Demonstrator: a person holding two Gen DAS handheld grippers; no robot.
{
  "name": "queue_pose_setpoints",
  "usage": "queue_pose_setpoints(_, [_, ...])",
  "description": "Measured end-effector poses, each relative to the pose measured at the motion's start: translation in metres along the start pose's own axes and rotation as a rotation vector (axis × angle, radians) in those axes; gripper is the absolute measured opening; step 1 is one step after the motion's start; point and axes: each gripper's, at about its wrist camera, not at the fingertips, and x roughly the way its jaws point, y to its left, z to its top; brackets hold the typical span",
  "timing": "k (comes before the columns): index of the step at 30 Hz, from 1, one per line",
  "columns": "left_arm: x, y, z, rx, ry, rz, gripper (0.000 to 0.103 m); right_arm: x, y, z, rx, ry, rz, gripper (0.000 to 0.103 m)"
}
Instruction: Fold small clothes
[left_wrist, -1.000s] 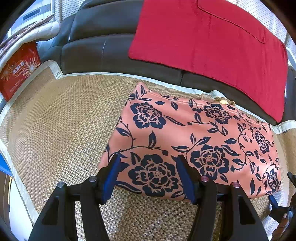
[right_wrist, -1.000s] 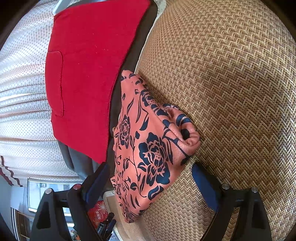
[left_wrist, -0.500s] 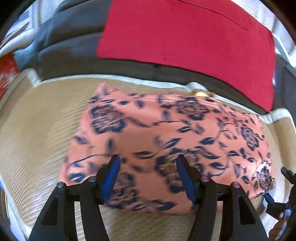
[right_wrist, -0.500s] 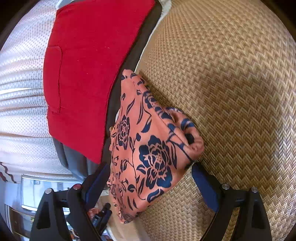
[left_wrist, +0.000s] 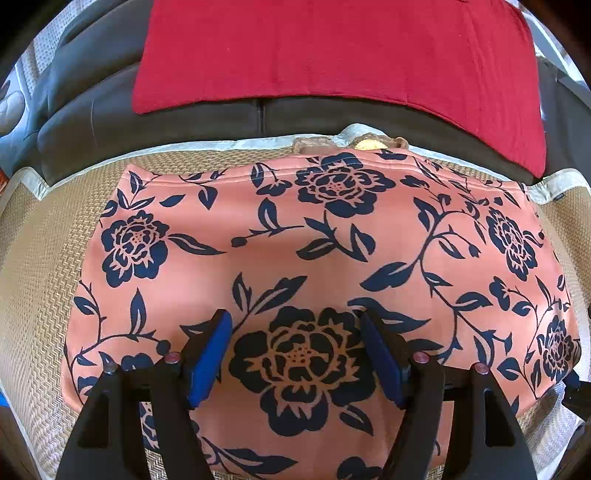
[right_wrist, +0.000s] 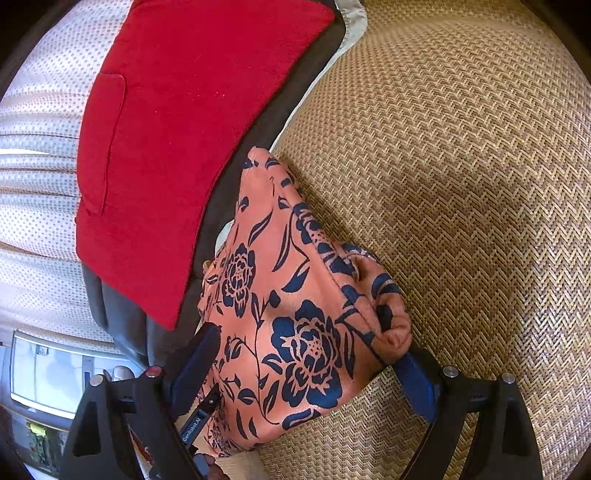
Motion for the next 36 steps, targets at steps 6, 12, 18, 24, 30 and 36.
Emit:
queue_pose_setpoints(6, [0.0, -0.001, 0.0, 0.008, 0.002, 0.004, 0.073, 0.009, 0.008, -0.001, -0.009, -0.003, -0.014, 0.09])
queue_pose_setpoints(12, [-0.009, 0.0, 0.005, 0.007, -0.017, -0.005, 0.073, 0.013, 0.019, -0.005, -0.043, -0.006, -0.056, 0.088])
queue_pose_setpoints(18, [-0.002, -0.002, 0.008, 0.015, 0.001, -0.005, 0.073, 0.02, 0.026, -0.007, -0.048, -0.001, -0.068, 0.088])
queue_pose_setpoints(24, [-0.006, -0.004, 0.015, 0.023, -0.036, -0.036, 0.073, 0.019, 0.031, -0.008, -0.064, -0.007, -0.08, 0.088])
queue_pose_setpoints(30, [0.007, -0.011, 0.012, 0.054, -0.028, 0.006, 0.078, 0.027, 0.038, -0.006, -0.095, -0.005, -0.118, 0.064])
queue_pose_setpoints(36, [0.009, -0.009, 0.014, 0.045, -0.018, -0.004, 0.079, 0.039, 0.041, -0.011, -0.086, 0.015, -0.16, 0.058])
